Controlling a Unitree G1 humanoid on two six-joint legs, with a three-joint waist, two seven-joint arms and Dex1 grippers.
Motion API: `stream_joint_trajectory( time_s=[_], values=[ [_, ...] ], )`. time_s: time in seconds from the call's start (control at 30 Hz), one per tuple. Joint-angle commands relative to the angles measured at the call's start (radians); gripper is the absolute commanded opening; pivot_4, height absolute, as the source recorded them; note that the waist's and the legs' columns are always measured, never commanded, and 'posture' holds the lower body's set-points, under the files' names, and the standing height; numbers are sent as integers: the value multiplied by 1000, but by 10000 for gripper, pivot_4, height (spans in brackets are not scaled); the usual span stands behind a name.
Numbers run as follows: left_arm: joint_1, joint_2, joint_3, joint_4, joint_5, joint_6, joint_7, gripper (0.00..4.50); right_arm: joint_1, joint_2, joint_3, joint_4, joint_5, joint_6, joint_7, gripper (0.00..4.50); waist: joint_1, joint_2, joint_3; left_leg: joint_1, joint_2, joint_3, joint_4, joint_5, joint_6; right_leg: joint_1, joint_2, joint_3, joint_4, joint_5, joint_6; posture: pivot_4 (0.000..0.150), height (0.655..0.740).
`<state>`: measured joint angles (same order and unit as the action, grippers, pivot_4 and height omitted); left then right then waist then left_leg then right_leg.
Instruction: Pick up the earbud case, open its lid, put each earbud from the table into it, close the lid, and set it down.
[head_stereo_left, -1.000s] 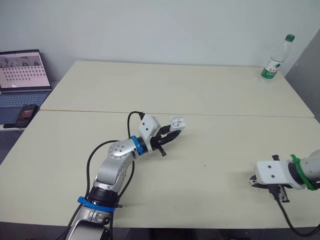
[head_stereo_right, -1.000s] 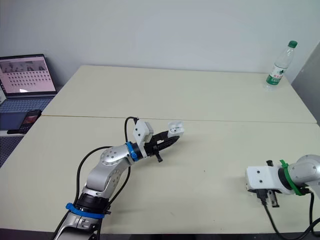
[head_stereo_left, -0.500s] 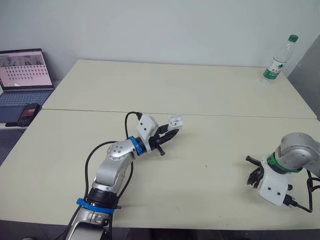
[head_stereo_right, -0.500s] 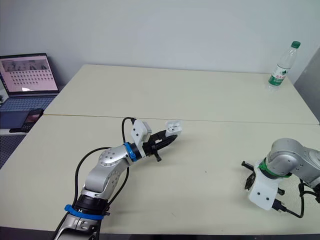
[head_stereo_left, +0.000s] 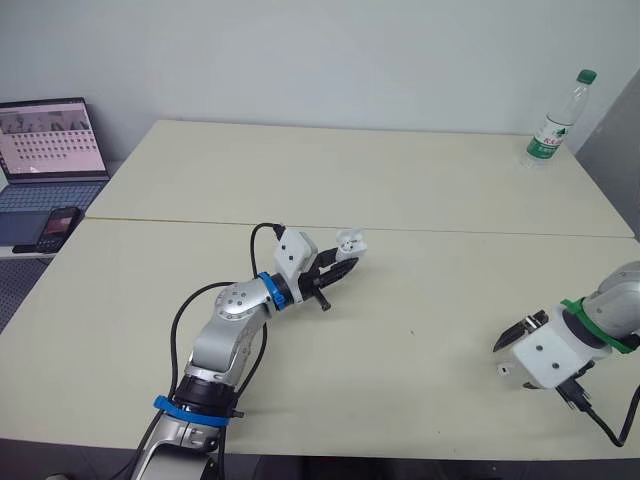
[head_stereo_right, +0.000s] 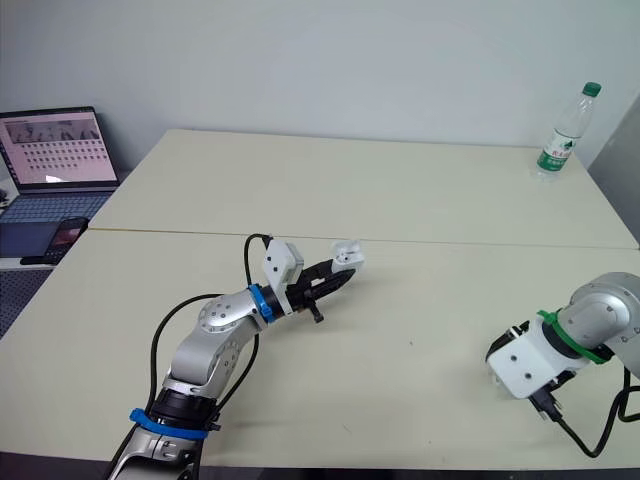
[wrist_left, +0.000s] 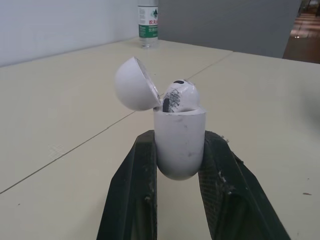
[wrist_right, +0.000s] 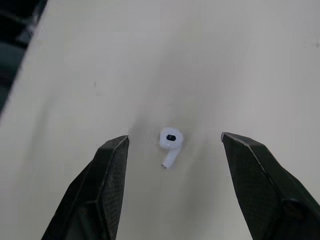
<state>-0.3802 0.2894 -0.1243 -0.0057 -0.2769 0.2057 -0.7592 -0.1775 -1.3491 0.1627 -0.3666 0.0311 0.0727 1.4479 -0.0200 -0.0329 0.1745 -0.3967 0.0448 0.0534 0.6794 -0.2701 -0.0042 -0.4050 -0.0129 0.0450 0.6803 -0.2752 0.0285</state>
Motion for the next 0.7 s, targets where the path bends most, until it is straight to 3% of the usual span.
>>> stream_joint_trajectory(
  time_s=[0.03,0.23,0.33,0.5,0.7],
  values=[
    [-14,-6,-4,-19,-4,-28,-12,7427,31,29,-76,-88,51,384,-98,30370,-1,0,0,0,0,0,0,0,0,0,0,0,0,0,-1,1500,7362],
    [-16,-7,-5,-12,-1,-30,-21,7427,73,68,-75,-173,97,807,-210,30370,1,0,0,0,-1,1,1,0,0,0,0,-1,0,0,0,1500,7362],
    [-20,-6,-4,-9,-1,-30,-24,7427,75,91,-67,-225,114,900,-261,30370,0,0,0,-1,-1,1,0,0,0,-1,1,-1,0,0,0,1500,7362],
    [-22,-4,-4,-10,0,-28,-26,7427,71,99,-39,-252,116,928,-319,30370,0,0,0,-1,-1,0,0,0,0,-1,6,-1,-1,0,0,1500,7362],
    [-22,-1,-4,-12,1,-26,-27,7427,78,69,15,-226,80,829,-333,30370,0,0,0,-1,-1,1,0,0,0,-1,6,-1,-1,0,1,1500,7362]
  ],
)
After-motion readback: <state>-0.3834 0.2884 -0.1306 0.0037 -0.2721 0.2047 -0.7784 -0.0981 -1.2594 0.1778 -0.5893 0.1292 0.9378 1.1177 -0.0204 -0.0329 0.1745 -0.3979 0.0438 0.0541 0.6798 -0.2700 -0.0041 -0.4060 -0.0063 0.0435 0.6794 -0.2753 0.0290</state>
